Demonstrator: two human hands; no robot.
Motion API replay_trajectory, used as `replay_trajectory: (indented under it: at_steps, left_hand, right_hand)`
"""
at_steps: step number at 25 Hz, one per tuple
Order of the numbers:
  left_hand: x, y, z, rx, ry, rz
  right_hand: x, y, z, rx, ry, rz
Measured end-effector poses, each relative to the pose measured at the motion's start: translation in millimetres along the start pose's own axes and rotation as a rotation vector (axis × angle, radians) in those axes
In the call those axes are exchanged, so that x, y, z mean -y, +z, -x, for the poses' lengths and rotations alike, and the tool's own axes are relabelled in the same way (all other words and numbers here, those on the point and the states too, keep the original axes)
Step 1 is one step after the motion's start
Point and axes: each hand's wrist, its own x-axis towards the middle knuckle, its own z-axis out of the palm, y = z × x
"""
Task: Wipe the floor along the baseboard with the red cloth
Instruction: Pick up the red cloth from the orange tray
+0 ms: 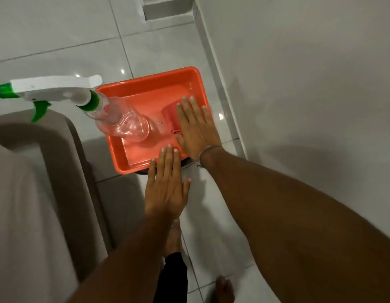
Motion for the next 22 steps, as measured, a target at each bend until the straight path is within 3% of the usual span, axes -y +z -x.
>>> replay_trajectory:
  at_steps: [5,14,18,22]
  left_hand:
    - [6.4,25.4,-2.7,-0.101,0.009,0.041]
    - [10.5,30.4,-5.2,-0.136,0.035,0.011]
    - [7.9,24.6,7.8,-0.157,0.033,-0.037]
    - [-11.9,29.0,53.6,-0.188,0.039,-0.049]
  right_hand:
    - [-11.1,21.1,-30.2,0.170,-0.103,0.003]
    - [-11.8,20.4,-36.9,0.164,-0.110,0.037]
    - [-13.1,-3.3,-9.6,-0.019,-0.109,-0.096]
    - [-25.2,-13.7,101.2,-0.260,-0.065,-0.345]
